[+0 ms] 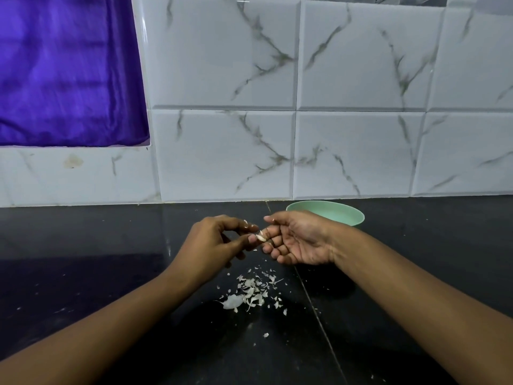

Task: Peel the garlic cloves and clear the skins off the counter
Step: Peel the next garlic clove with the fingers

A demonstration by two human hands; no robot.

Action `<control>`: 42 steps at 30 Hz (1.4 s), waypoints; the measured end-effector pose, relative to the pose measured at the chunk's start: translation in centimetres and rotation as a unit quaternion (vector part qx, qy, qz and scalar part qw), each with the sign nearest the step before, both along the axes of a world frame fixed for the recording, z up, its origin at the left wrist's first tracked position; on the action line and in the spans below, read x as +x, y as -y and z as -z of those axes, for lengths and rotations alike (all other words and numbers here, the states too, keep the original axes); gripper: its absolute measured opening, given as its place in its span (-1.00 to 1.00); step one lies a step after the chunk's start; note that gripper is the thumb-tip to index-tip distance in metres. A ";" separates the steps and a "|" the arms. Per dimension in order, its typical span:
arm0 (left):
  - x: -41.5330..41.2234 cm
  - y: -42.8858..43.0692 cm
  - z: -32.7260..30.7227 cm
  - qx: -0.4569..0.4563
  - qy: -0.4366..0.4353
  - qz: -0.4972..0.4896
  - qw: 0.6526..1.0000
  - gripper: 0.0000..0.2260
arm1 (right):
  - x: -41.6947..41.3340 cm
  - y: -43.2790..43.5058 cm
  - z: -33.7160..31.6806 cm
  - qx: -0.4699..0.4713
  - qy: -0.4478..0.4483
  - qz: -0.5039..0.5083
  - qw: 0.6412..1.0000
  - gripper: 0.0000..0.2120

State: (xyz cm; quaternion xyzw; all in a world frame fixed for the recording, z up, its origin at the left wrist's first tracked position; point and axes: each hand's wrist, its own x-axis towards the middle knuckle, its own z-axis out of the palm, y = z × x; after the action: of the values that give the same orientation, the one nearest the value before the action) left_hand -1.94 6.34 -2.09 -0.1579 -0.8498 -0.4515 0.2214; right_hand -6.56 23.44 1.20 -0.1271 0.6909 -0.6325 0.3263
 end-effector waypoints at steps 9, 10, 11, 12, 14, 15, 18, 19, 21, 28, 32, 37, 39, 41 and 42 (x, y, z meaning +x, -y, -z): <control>0.1 0.7 -0.2 -0.108 -0.140 -0.058 0.983 -0.92 | 0.7 0.2 -0.3 -0.014 -0.001 -0.029 0.999 -0.63; 0.1 0.6 -0.2 -0.120 -0.150 -0.065 0.979 -0.92 | 0.8 0.2 -0.4 -0.015 -0.003 -0.029 0.999 -0.64; 0.2 0.6 -0.2 -0.127 -0.154 -0.068 0.978 -0.93 | 0.9 0.1 -0.5 -0.018 -0.004 -0.028 0.999 -0.66; 0.1 0.5 -0.2 -0.135 -0.153 -0.070 0.977 -0.93 | 0.9 0.1 -0.6 -0.023 -0.003 -0.030 0.999 -0.67; 0.0 0.3 0.0 -0.141 -0.138 -0.073 0.978 -0.93 | 0.9 -0.2 -0.8 -0.032 -0.002 -0.033 0.999 -0.68; -0.1 0.2 -0.1 -0.121 -0.116 -0.069 0.983 -0.92 | 0.9 -0.4 -0.9 -0.028 -0.011 -0.035 0.999 -0.69; 0.0 0.1 -0.4 0.018 0.001 -0.033 0.999 -0.93 | 0.9 -0.8 -1.0 0.035 -0.116 -0.020 0.992 -0.79; 0.1 0.0 -0.5 0.058 0.038 -0.022 0.997 -0.92 | 0.8 -1.0 -0.9 0.062 -0.166 -0.008 0.984 -0.84; 0.1 -0.1 -0.7 0.134 0.100 0.003 0.986 -0.91 | 0.6 -1.0 -0.6 0.100 -0.259 0.025 0.960 -0.93; 0.2 -0.3 -1.0 0.297 0.215 0.035 0.930 -0.89 | 1.1 -0.4 -0.3 0.134 -0.422 0.063 0.895 -0.85; 0.2 -0.2 -1.2 0.322 0.248 0.039 0.913 -0.90 | 1.0 -0.3 -0.2 0.093 -0.315 0.026 0.944 -0.86; 0.2 -0.3 -1.1 0.320 0.260 0.046 0.910 -0.93 | 1.0 -0.7 -0.7 0.076 -0.322 0.039 0.943 -0.84; 0.2 -0.3 -1.0 0.309 0.256 0.047 0.915 -0.92 | 1.2 -0.6 -0.6 0.081 -0.360 0.070 0.927 -0.87; 0.3 -0.4 -1.0 0.296 0.250 0.050 0.921 -0.91 | 1.2 -0.2 -0.3 0.095 -0.406 0.092 0.904 -0.83; 0.3 -0.4 -1.0 0.290 0.246 0.053 0.923 -0.91 | 1.2 0.0 -0.2 0.093 -0.418 0.093 0.899 -0.82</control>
State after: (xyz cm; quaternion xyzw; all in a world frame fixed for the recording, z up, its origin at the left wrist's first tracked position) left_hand -1.65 6.73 -1.10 -0.0149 -0.6997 -0.7141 0.0172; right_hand -5.31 23.44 1.36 -0.2838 0.8279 -0.4819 -0.0421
